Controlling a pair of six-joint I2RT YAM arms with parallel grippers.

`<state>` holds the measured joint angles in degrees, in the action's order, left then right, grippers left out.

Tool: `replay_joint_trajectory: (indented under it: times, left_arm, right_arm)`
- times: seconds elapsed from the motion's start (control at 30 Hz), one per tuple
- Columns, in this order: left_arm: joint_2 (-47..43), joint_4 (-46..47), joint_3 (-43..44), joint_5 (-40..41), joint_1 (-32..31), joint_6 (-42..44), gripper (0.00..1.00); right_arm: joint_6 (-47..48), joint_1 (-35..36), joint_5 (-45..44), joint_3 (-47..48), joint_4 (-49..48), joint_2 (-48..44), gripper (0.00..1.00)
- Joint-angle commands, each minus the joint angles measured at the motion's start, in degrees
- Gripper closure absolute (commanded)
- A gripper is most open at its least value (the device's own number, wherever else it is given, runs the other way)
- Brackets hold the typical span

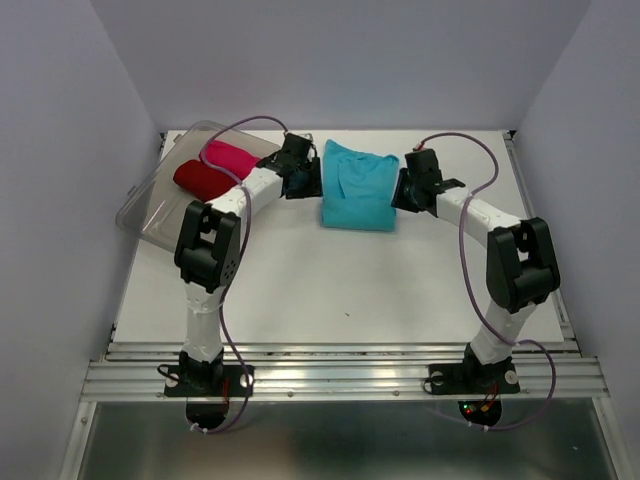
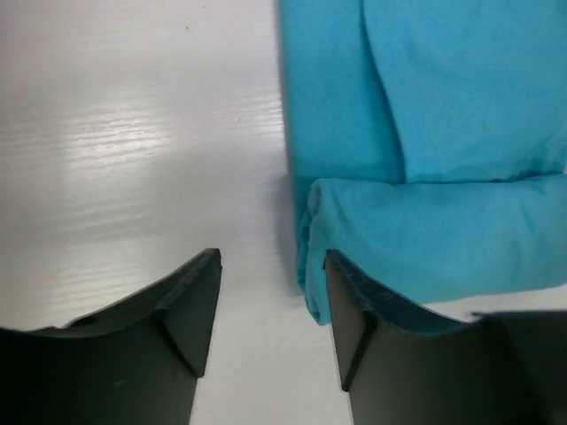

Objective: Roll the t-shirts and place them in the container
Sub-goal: Roll the T-shirt to the center of the board.

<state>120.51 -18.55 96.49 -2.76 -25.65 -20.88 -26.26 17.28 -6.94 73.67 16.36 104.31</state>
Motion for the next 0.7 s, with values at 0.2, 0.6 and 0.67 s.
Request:
replay_joint_trajectory:
  times: [0.2, 0.6, 0.67]
  left_arm:
    - [-12.5, 5.0, -7.7, -5.6, -2.1, -3.5, 0.82]
    - [-0.8, 10.4, -3.4, -10.5, -3.0, -7.5, 0.85]
    - [2.4, 8.9, -0.7, -10.2, -2.8, -6.9, 0.85]
  right_arm:
    - [-1.5, -0.2, 2.3, 2.4, 1.7, -2.5, 0.97]
    - [-3.5, -0.2, 7.2, 10.4, -1.5, 11.1, 0.99]
    - [-4.2, -0.2, 7.2, 10.0, -1.5, 12.2, 0.99]
